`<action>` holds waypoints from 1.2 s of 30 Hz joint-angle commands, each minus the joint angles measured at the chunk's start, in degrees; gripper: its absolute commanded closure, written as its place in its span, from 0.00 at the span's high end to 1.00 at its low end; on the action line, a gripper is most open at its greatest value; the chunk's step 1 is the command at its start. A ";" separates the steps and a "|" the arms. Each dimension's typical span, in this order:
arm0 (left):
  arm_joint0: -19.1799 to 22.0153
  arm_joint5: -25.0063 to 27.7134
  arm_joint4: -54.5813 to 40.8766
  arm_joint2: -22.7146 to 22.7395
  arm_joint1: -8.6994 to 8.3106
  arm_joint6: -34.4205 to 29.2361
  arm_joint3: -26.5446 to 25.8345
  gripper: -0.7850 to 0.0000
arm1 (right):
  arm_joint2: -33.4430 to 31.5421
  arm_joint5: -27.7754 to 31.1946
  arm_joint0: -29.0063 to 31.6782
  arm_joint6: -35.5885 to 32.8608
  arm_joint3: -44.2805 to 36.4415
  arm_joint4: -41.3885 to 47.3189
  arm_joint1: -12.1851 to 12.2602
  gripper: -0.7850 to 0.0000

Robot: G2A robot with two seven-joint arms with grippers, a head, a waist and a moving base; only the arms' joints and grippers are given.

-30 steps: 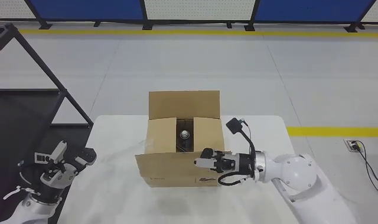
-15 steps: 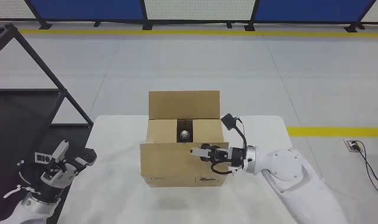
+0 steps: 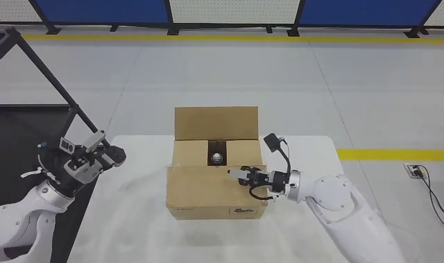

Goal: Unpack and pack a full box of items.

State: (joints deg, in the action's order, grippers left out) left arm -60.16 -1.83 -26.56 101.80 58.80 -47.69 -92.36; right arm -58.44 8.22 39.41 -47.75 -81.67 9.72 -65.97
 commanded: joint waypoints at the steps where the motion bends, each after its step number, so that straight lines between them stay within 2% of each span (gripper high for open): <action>1: 0.04 -0.14 0.09 -0.04 -0.01 0.00 0.07 1.00 | 0.05 -0.33 -0.06 -0.11 0.11 0.13 -0.03 1.00; 11: 0.04 -0.14 0.09 -0.04 -0.01 0.00 0.07 1.00 | 0.05 -0.33 -0.06 -0.11 0.11 0.13 -0.03 1.00; 13: 0.33 -1.65 -0.97 -0.50 0.06 0.39 1.57 1.00 | 0.05 -0.33 -0.06 -0.11 0.11 0.13 -0.03 1.00; 15: 4.65 -5.07 -2.21 -2.67 0.04 -0.28 5.46 1.00 | 0.05 -0.33 -0.06 -0.11 0.11 0.13 -0.03 1.00; 19: 15.81 -6.93 -1.77 -7.28 -0.04 -3.47 15.25 1.00 | -0.22 -0.90 1.14 1.49 -0.55 0.34 -0.08 1.00; 24: 25.78 -5.41 2.13 -13.14 0.27 -5.06 25.65 1.00 | -1.05 -0.60 2.77 1.96 -1.07 0.34 0.07 1.00; 28: 33.56 -3.76 4.75 -19.20 1.19 -5.88 34.77 1.00 | -2.42 -0.96 5.01 2.92 -2.35 -0.24 0.41 1.00; 36: 42.53 1.76 10.10 -29.92 3.87 -5.14 47.12 1.00 | -4.18 -1.69 8.22 3.31 -5.30 -0.92 0.87 1.00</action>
State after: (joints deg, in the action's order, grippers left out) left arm -18.59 -0.96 -17.81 73.45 62.31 -53.33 -46.96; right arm -62.53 6.66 47.40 -44.45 -86.74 8.84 -65.12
